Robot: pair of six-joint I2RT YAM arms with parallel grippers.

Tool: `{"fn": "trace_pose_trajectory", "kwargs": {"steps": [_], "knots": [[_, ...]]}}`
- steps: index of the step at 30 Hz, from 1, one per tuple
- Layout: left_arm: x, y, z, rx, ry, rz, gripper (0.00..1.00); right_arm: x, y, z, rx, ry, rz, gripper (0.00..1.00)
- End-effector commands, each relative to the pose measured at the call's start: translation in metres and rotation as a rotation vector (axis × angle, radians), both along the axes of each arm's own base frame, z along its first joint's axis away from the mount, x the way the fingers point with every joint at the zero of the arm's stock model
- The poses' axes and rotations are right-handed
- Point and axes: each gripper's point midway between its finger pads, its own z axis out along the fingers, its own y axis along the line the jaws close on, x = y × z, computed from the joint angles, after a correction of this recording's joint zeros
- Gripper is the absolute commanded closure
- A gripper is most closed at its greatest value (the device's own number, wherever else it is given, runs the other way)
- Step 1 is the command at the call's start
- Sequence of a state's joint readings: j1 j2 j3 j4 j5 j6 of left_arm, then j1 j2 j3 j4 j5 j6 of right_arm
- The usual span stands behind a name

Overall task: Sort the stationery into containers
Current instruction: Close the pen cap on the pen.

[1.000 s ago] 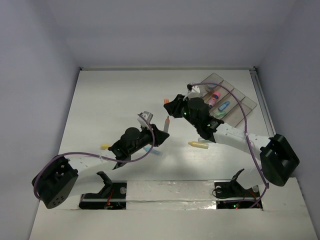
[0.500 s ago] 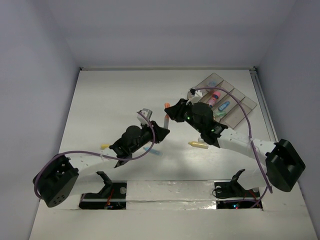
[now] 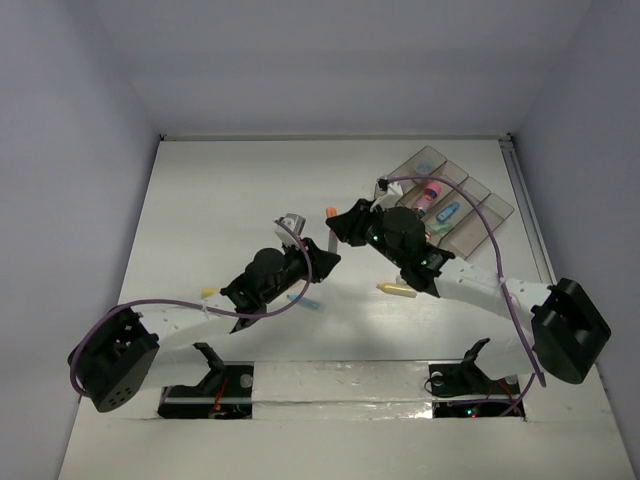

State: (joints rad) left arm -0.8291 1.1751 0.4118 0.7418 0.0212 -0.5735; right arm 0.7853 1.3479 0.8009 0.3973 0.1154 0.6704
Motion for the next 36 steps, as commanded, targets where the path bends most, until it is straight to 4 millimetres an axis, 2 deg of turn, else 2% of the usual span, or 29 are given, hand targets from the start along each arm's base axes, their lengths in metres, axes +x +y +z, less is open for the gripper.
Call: {"fn": "trace_pose_trajectory", "kwargs": {"steps": [1, 11, 17, 22, 28, 29, 31, 36], "knots": [[0.013, -0.001, 0.038, -0.075, -0.085, 0.048, 1.00, -0.005, 0.006, 0.017, 0.055, -0.045, 0.018, 0.81], [0.025, 0.008, 0.043, -0.069, -0.100, 0.161, 1.00, -0.011, 0.006, 0.006, 0.020, -0.057, -0.027, 0.81], [0.033, 0.010, 0.054, -0.094, -0.125, 0.214, 1.00, -0.023, 0.017, 0.002, 0.054, -0.069, -0.006, 0.83], [0.038, 0.013, 0.074, -0.151, -0.156, 0.252, 1.00, -0.036, 0.021, 0.000, 0.047, -0.094, -0.010, 0.83], [0.041, 0.016, 0.101, -0.145, -0.223, 0.260, 1.00, -0.043, 0.024, -0.020, -0.028, -0.083, 0.026, 0.83], [0.038, 0.012, 0.104, -0.142, -0.235, 0.232, 1.00, -0.046, 0.024, -0.028, -0.060, -0.070, 0.046, 0.83], [0.034, 0.009, 0.111, -0.134, -0.260, 0.199, 1.00, -0.048, 0.023, -0.030, -0.095, -0.058, 0.057, 0.84], [0.017, 0.002, 0.129, -0.115, -0.316, 0.091, 1.00, -0.070, 0.023, -0.038, -0.200, -0.053, 0.195, 0.91]]}}
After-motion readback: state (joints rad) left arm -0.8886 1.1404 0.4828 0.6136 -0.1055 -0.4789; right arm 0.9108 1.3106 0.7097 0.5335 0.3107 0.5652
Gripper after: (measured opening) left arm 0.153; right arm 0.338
